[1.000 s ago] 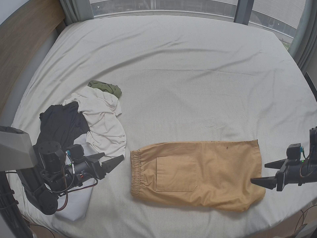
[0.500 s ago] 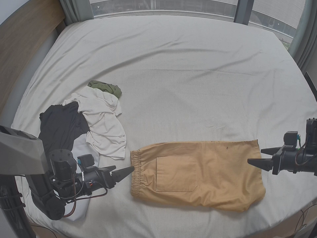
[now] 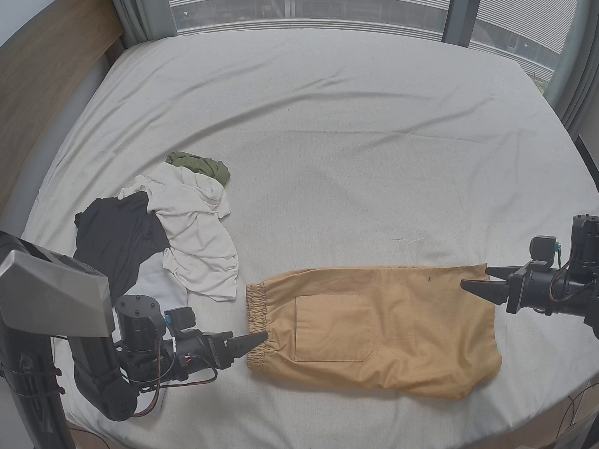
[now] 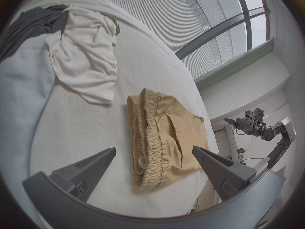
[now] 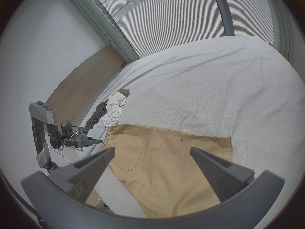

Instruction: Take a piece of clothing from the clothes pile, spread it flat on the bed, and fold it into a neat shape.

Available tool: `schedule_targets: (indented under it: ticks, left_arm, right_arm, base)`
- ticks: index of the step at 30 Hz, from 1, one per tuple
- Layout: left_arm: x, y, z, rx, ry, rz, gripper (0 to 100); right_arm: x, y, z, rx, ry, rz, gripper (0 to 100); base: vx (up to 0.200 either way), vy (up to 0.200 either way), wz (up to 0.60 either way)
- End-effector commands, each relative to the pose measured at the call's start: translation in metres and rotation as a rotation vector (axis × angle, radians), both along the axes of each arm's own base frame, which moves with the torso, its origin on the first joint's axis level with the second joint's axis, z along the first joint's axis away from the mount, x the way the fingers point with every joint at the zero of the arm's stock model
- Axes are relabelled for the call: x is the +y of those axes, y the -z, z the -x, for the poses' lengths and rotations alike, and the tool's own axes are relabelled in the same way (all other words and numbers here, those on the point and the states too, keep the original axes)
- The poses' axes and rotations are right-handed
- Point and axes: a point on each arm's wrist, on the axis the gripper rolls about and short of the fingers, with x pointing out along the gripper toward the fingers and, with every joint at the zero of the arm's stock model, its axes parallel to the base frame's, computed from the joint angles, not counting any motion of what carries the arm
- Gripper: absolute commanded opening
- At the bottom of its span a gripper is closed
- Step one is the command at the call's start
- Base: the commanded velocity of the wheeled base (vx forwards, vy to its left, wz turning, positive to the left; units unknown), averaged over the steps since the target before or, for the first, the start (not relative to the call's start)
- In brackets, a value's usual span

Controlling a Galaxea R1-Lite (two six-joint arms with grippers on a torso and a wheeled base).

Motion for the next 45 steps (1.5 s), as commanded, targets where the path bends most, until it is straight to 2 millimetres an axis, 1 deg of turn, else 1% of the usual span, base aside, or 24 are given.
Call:
schedule_targets:
  ticks: [1, 6, 8, 11, 13, 21, 25, 30, 33, 37, 45]
  left_arm:
    - [-0.008, 0.007, 0.000, 0.028, 0.017, 0.008, 100]
    - [-0.011, 0.006, -0.005, 0.038, 0.004, 0.040, 100]
    - [-0.012, 0.008, -0.010, 0.029, 0.000, 0.044, 100]
    - [-0.012, 0.008, -0.010, 0.030, -0.001, 0.045, 100]
    - [-0.016, 0.019, -0.014, 0.049, -0.010, 0.030, 100]
    - [-0.025, 0.030, -0.017, 0.062, 0.005, 0.022, 100]
    - [-0.030, 0.029, -0.020, 0.081, -0.006, 0.065, 100]
    - [-0.036, 0.024, -0.030, 0.078, -0.020, 0.126, 100]
    - [-0.039, 0.025, -0.032, 0.083, -0.020, 0.136, 100]
    - [-0.047, 0.029, -0.033, 0.090, -0.005, 0.146, 100]
    - [-0.050, 0.026, -0.037, 0.121, -0.028, 0.203, 100]
  right_arm:
    - [0.002, 0.001, -0.001, 0.004, -0.009, 0.001, 100]
    - [0.007, 0.000, -0.001, 0.000, -0.029, 0.000, 100]
    - [0.008, 0.000, 0.000, 0.000, -0.033, 0.000, 100]
    - [0.008, 0.000, 0.000, 0.000, -0.033, 0.000, 100]
    - [0.009, -0.001, 0.000, -0.006, -0.038, -0.001, 100]
    - [0.009, -0.003, -0.002, -0.035, -0.037, -0.004, 100]
    - [0.010, -0.004, -0.002, -0.040, -0.040, -0.005, 100]
    - [0.012, -0.004, -0.002, -0.040, -0.047, -0.005, 100]
    - [0.012, -0.003, -0.002, -0.038, -0.050, -0.005, 100]
    - [0.013, -0.003, -0.002, -0.038, -0.051, -0.005, 100]
    - [0.014, -0.003, -0.002, -0.039, -0.056, -0.003, 100]
  base:
    - [0.000, 0.000, 0.00]
    - [0.000, 0.000, 0.00]
    - [0.000, 0.000, 0.00]
    - [0.000, 0.000, 0.00]
    - [0.000, 0.000, 0.00]
    - [0.000, 0.000, 0.00]
    - [0.000, 0.000, 0.00]
    - [0.000, 0.000, 0.00]
    - [0.000, 0.000, 0.00]
    - [0.000, 0.000, 0.00]
    - [0.000, 0.000, 0.00]
